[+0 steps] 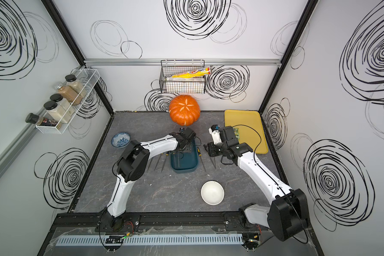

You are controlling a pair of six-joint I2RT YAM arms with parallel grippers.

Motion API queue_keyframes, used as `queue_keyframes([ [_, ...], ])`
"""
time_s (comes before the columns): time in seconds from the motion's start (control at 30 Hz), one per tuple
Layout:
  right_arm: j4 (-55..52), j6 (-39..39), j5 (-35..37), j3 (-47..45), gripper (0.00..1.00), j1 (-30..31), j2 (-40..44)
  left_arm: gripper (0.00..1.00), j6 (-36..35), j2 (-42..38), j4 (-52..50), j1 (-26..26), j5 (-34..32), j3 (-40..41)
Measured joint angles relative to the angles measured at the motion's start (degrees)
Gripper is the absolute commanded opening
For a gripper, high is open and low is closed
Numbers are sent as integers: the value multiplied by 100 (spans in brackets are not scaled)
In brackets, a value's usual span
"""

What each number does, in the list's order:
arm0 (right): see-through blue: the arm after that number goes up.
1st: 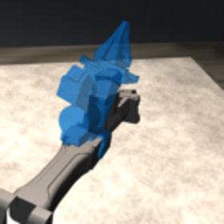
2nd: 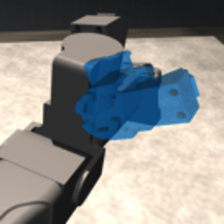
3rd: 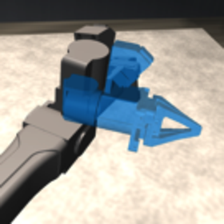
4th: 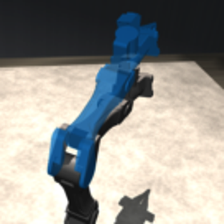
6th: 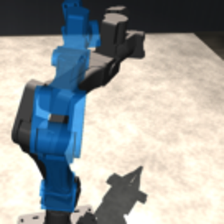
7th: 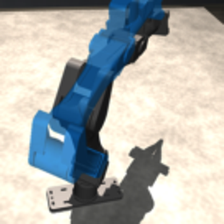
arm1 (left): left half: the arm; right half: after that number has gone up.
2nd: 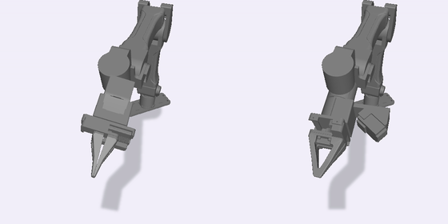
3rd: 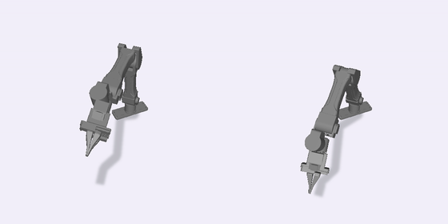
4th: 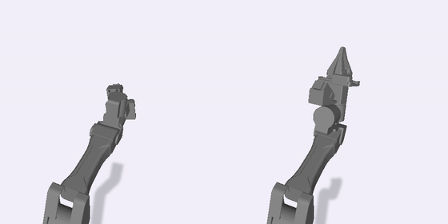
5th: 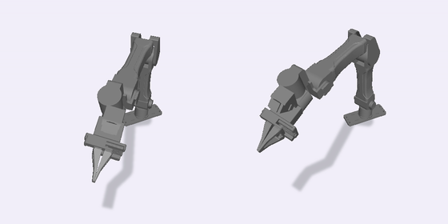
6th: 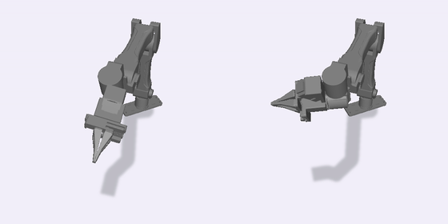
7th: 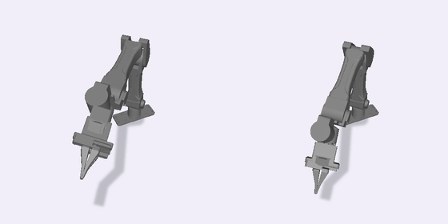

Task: Take the file tool out of the storage box
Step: Pick up the file tool from the storage box.

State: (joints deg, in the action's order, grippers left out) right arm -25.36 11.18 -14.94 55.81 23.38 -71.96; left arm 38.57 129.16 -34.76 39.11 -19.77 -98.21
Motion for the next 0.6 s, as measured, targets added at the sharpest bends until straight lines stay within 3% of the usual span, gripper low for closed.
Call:
queue_keyframes([
  [0.07, 55, 4, -129, -61, 39, 0, 15, 84, 24, 55, -72, -4, -83, -107],
  [0.27, 125, 22, -439, -153, 39, 0, 87, 50, -92, 72, 166, -24, 173, -52],
  [0.47, 227, 24, -579, -197, 40, 0, 205, 28, -214, 98, 363, -28, 411, -37],
  [0.5, 249, 24, -592, -208, 40, 0, 216, 20, -249, 105, 389, -28, 428, -37],
  [0.6, 321, 39, -636, -254, 40, 0, 236, 15, -293, 114, 518, -28, 485, -31],
])
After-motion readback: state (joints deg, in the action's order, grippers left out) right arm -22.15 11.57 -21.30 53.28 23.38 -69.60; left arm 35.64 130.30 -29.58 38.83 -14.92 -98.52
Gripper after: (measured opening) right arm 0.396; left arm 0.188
